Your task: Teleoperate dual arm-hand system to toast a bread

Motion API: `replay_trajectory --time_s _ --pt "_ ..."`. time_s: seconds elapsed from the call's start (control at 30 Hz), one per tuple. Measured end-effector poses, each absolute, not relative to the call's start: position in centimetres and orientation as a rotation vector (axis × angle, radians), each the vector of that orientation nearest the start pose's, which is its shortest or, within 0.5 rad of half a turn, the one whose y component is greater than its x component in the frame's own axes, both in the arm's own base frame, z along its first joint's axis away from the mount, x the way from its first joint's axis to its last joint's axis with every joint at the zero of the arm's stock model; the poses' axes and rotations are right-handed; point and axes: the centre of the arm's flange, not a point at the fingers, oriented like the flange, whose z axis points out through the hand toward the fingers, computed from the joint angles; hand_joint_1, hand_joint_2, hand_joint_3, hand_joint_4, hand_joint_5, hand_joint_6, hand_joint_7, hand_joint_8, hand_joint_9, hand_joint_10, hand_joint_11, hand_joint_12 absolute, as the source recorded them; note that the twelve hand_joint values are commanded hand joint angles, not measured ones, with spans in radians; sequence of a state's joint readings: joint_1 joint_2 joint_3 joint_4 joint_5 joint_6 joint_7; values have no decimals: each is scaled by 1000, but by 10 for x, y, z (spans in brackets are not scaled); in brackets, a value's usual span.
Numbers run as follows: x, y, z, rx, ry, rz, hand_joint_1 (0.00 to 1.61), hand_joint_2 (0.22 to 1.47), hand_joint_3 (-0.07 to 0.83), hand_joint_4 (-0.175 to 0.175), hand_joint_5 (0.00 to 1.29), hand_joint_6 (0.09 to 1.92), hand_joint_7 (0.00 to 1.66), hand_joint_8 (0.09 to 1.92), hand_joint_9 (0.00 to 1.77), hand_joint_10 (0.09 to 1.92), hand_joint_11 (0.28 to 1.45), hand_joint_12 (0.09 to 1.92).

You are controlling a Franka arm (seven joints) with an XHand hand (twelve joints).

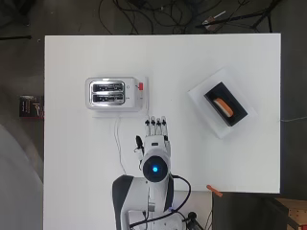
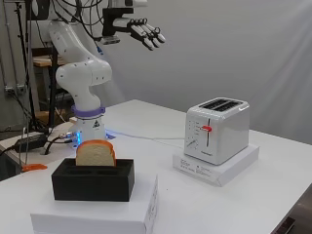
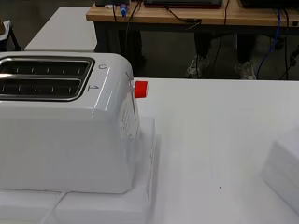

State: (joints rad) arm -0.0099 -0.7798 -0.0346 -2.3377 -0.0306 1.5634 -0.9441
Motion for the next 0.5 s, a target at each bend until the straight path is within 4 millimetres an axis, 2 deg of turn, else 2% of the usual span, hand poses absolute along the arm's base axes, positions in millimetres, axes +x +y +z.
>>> replay_trajectory --time_s 0.17,0.23,0.27,0.3,0.4,0.5 --pt "298 -86 608 -2834 -1338 -58 264 1317 -2 -91 339 87 536 87 652 87 514 87" --pt "298 -97 615 -2841 -1341 -56 175 1224 -14 -98 330 87 534 87 644 87 510 87" --pt "301 -101 618 -2850 -1339 -41 180 1171 -14 -101 327 87 531 87 635 87 502 87" --pt "305 -104 619 -2863 -1331 -16 181 1123 -18 -105 317 87 511 87 615 87 485 87" --pt "326 -120 623 -2881 -1267 79 170 1055 -19 -43 332 87 427 87 557 87 452 87" --pt "358 -146 626 -2877 -1144 203 193 1024 -19 -28 329 87 378 87 495 87 422 87"
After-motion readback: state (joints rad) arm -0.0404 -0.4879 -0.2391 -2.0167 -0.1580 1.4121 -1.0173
